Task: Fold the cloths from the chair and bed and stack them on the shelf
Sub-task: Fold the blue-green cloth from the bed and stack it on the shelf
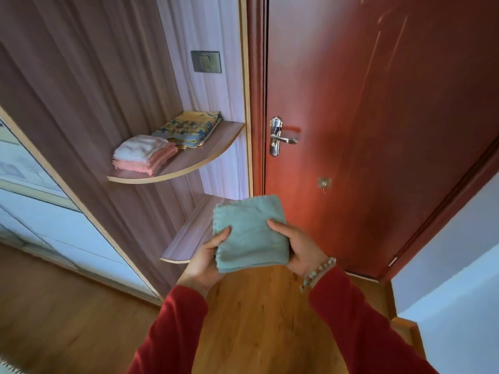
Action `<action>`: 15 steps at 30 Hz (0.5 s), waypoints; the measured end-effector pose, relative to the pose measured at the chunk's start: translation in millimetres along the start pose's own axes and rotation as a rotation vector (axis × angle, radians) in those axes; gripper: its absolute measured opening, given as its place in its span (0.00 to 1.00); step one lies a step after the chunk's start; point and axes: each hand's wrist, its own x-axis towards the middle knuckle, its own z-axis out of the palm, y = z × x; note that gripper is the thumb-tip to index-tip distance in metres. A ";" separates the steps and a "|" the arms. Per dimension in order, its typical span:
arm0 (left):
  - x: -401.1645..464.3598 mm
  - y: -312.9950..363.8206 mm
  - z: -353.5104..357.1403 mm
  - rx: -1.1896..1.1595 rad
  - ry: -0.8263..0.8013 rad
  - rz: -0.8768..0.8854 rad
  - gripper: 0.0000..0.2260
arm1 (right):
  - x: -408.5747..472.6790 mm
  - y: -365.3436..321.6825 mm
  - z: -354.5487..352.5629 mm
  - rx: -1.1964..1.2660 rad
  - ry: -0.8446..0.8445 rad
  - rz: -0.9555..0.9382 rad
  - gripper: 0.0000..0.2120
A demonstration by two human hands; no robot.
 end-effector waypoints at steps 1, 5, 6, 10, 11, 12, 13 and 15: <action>8.6 3.8 1.6 -0.016 0.009 0.009 0.18 | 11.5 -6.5 -2.7 0.000 -0.023 0.007 0.20; 41.0 18.5 0.6 -0.065 0.053 0.060 0.17 | 60.0 -25.2 -10.1 0.014 -0.114 0.060 0.22; 48.3 23.6 1.2 -0.062 0.067 0.072 0.17 | 70.9 -29.7 -10.2 0.009 -0.128 0.068 0.22; 87.0 48.3 -5.9 -0.088 0.123 0.089 0.16 | 119.2 -52.5 -8.6 -0.015 -0.193 0.082 0.20; 98.1 56.1 -9.5 -0.126 0.121 0.084 0.16 | 133.4 -59.0 -6.3 -0.020 -0.213 0.088 0.20; 108.4 65.0 -12.7 -0.163 0.127 0.088 0.16 | 147.5 -65.0 -2.5 -0.027 -0.231 0.092 0.21; 119.3 75.1 -16.3 -0.191 0.139 0.107 0.16 | 163.0 -71.4 2.5 -0.033 -0.241 0.094 0.21; 139.6 98.8 -24.7 -0.231 0.155 0.149 0.16 | 196.1 -85.7 15.3 -0.049 -0.248 0.113 0.22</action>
